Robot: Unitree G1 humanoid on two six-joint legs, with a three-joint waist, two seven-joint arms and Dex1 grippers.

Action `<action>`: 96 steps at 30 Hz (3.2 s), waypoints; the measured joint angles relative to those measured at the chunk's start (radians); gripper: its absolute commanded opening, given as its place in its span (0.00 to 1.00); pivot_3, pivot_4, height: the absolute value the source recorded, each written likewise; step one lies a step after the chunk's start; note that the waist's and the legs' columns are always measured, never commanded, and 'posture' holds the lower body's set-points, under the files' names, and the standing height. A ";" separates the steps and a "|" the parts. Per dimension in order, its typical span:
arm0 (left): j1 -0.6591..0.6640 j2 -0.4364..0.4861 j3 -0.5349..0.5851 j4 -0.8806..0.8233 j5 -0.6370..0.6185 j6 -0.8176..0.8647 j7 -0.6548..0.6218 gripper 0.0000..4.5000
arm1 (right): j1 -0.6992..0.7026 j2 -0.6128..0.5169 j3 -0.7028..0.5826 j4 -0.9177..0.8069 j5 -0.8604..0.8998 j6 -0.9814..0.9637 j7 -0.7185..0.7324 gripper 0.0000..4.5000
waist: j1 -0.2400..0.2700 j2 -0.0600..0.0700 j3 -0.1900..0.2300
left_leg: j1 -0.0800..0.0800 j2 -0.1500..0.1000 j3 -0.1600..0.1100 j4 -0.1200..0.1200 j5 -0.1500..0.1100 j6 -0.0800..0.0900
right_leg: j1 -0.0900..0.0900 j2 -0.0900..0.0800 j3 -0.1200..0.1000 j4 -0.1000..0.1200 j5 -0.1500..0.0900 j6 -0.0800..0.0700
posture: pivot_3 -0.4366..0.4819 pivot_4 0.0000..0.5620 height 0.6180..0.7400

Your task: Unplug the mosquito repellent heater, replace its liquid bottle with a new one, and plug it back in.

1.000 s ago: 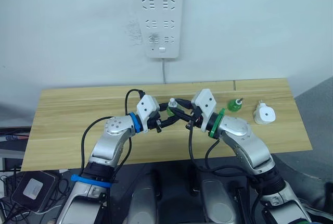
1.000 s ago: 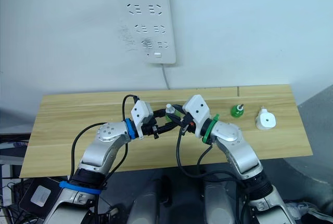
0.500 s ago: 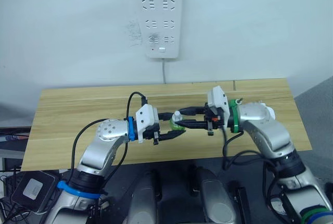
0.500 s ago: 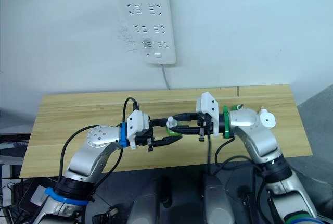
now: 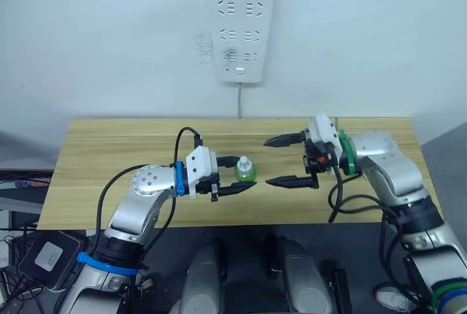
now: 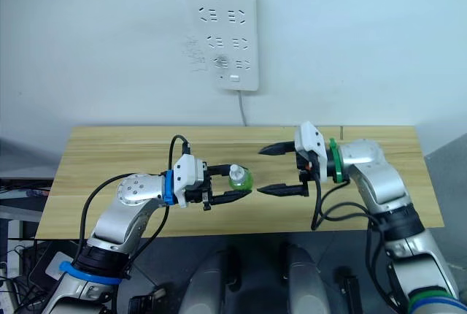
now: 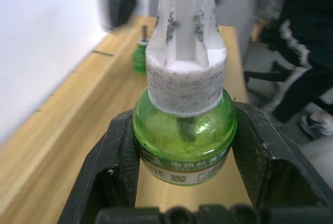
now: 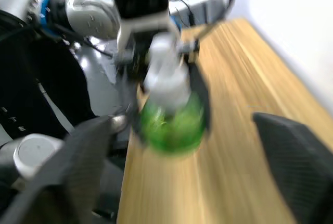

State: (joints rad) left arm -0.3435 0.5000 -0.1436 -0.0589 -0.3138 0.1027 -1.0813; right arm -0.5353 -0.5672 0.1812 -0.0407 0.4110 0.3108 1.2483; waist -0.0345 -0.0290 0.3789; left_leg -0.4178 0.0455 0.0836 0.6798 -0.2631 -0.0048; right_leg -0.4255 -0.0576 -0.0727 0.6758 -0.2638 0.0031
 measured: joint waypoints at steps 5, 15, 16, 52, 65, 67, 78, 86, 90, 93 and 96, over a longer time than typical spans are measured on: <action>-0.011 -0.047 0.017 0.031 0.005 0.001 0.071 0.50 | 0.123 0.112 0.002 -0.181 -0.076 0.046 -0.274 0.99 | -0.011 -0.001 -0.003 | 0.001 0.001 0.000 0.000 0.002 -0.004 | 0.000 0.001 0.001 0.004 0.000 0.000 | 0.32 0.49 1.00; -0.043 -0.078 0.021 0.088 0.044 -0.034 0.134 0.50 | 0.144 0.277 0.079 -0.270 -0.217 0.097 -0.597 0.99 | -0.019 -0.003 -0.026 | 0.001 0.000 -0.001 0.000 0.004 -0.006 | 0.000 0.001 0.001 0.005 0.000 0.000 | 0.29 0.48 1.00; -0.046 -0.079 0.021 0.096 0.045 -0.040 0.134 0.50 | 0.143 0.282 0.079 -0.269 -0.223 0.097 -0.606 0.96 | -0.019 -0.003 -0.028 | 0.002 0.000 -0.001 0.000 0.004 -0.006 | 0.000 0.001 0.001 0.005 0.000 0.000 | 0.29 0.48 1.00; -0.014 -0.012 -0.019 0.014 -0.017 0.023 -0.042 0.50 | -0.230 0.091 0.073 0.321 -0.076 -0.123 0.185 0.93 | -0.013 -0.004 -0.031 | 0.002 0.000 -0.003 0.002 0.008 -0.002 | 0.001 0.001 -0.001 0.005 0.005 -0.007 | 0.32 0.52 1.00; -0.040 -0.044 0.033 0.057 -0.019 0.039 0.046 0.50 | 0.044 0.156 0.002 -0.150 -0.099 0.075 -0.254 1.00 | -0.028 -0.005 -0.032 | 0.003 0.002 -0.003 0.002 0.010 -0.005 | 0.001 0.003 0.000 0.007 0.005 -0.008 | 0.30 0.51 1.00; -0.040 -0.044 0.032 0.058 -0.019 0.038 0.046 0.50 | 0.037 0.219 0.027 -0.181 -0.121 0.094 -0.340 1.00 | -0.026 -0.004 -0.032 | 0.003 0.002 -0.003 0.002 0.010 -0.005 | 0.001 0.003 0.000 0.007 0.006 -0.008 | 0.30 0.51 1.00; -0.042 -0.041 0.030 0.064 -0.015 0.043 0.045 0.50 | -0.010 0.270 0.070 -0.073 -0.193 0.048 -0.450 1.00 | -0.019 -0.004 -0.032 | 0.002 0.000 -0.003 0.002 0.010 -0.005 | 0.001 0.002 0.000 0.006 0.006 -0.008 | 0.30 0.50 1.00; -0.030 -0.029 0.032 0.060 -0.018 0.046 0.043 0.50 | 0.042 0.043 -0.049 -0.125 -0.081 0.100 -0.314 1.00 | -0.020 -0.005 -0.032 | 0.002 0.001 -0.003 0.001 0.010 -0.004 | 0.001 0.002 0.000 0.006 0.006 -0.008 | 0.28 0.53 1.00; -0.035 -0.033 0.031 0.060 -0.019 0.045 0.042 0.50 | 0.051 0.054 -0.040 -0.202 -0.012 0.150 -0.284 1.00 | -0.034 -0.005 -0.032 | 0.003 0.002 -0.003 0.001 0.010 -0.004 | 0.001 0.004 0.000 0.007 0.006 -0.008 | 0.28 0.53 1.00; -0.041 -0.035 0.031 0.061 -0.018 0.044 0.042 0.50 | 0.050 0.118 -0.002 -0.221 -0.005 0.160 -0.311 1.00 | -0.037 -0.005 -0.032 | 0.003 0.002 -0.003 0.001 0.010 -0.004 | 0.001 0.004 0.000 0.007 0.006 -0.008 | 0.29 0.52 1.00; -0.046 -0.036 0.030 0.061 -0.019 0.044 0.041 0.50 | 0.043 0.189 0.051 -0.217 -0.035 0.157 -0.362 1.00 | -0.037 -0.005 -0.032 | 0.003 0.001 -0.003 0.001 0.010 -0.004 | 0.001 0.003 0.001 0.006 0.006 -0.008 | 0.29 0.52 1.00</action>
State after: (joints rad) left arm -0.3892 0.4643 -0.1131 0.0019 -0.3323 0.1471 -1.0404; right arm -0.4925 -0.3786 0.2321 -0.2576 0.3756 0.4679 0.8858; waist -0.0715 -0.0335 0.3467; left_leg -0.4152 0.0463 0.0804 0.6808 -0.2529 -0.0088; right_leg -0.4245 -0.0548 -0.0721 0.6820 -0.2576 -0.0047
